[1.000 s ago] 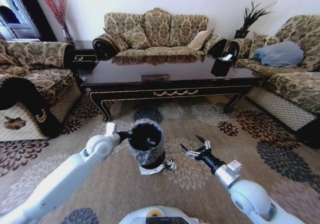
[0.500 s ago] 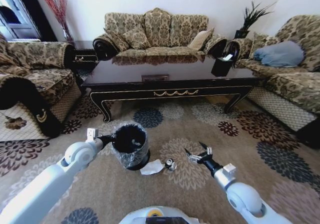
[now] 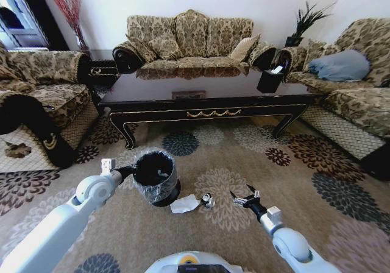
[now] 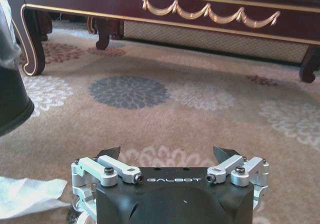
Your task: Move to the front of the table and pick up the trash from the floor, then place it into the trash bin.
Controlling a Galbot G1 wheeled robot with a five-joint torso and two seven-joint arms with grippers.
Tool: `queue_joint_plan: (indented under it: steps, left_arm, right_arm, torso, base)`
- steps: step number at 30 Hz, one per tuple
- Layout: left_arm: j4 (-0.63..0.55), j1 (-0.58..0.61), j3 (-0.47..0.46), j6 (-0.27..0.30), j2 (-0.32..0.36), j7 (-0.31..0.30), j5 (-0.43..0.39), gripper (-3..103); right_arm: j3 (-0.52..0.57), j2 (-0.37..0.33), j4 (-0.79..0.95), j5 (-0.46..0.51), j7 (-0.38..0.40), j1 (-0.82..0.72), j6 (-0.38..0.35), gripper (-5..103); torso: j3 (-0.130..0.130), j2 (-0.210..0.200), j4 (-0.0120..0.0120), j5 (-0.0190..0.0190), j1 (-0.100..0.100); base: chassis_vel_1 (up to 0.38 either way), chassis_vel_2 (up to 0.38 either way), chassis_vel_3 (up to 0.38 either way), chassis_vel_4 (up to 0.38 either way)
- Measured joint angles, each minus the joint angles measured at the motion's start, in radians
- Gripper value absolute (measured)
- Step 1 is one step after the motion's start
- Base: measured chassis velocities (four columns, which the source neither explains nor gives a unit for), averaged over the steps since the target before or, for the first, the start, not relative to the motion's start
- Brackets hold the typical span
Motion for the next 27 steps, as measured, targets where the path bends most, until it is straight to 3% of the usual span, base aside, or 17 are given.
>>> queue_joint_plan:
  steps: [8, 15, 20, 27]
  left_arm:
    - [-0.031, 0.048, -0.024, 0.0, -0.009, -0.019, -0.005, 4]
    - [-0.05, 0.097, -0.048, 0.0, -0.012, -0.03, -0.003, 4]
    - [-0.066, 0.133, -0.075, 0.001, -0.013, -0.03, -0.005, 4]
    - [-0.086, 0.183, -0.118, 0.003, -0.003, -0.025, -0.007, 4]
  right_arm:
    - [-0.11, 0.027, -0.124, -0.007, 0.027, 0.113, -0.005, 100]
    - [-0.238, 0.032, -0.164, 0.02, 0.053, 0.189, -0.066, 100]
    - [-0.303, 0.047, -0.204, 0.002, 0.07, 0.235, -0.068, 100]
    - [-0.336, 0.082, -0.277, -0.025, 0.071, 0.28, -0.068, 100]
  torso:
    - [0.0, 0.0, -0.0001, 0.0, 0.0]
    - [0.0, 0.0, -0.0002, 0.0, 0.0]
    - [0.0, 0.0, -0.0002, 0.0001, 0.0]
    - [0.0, 0.0, -0.0001, 0.0001, 0.0]
  base:
    - [0.0, 0.0, 0.0, 0.0]
    - [0.0, 0.0, 0.0, 0.0]
    - [0.0, 0.0, 0.0, 0.0]
    - [0.0, 0.0, 0.0, 0.0]
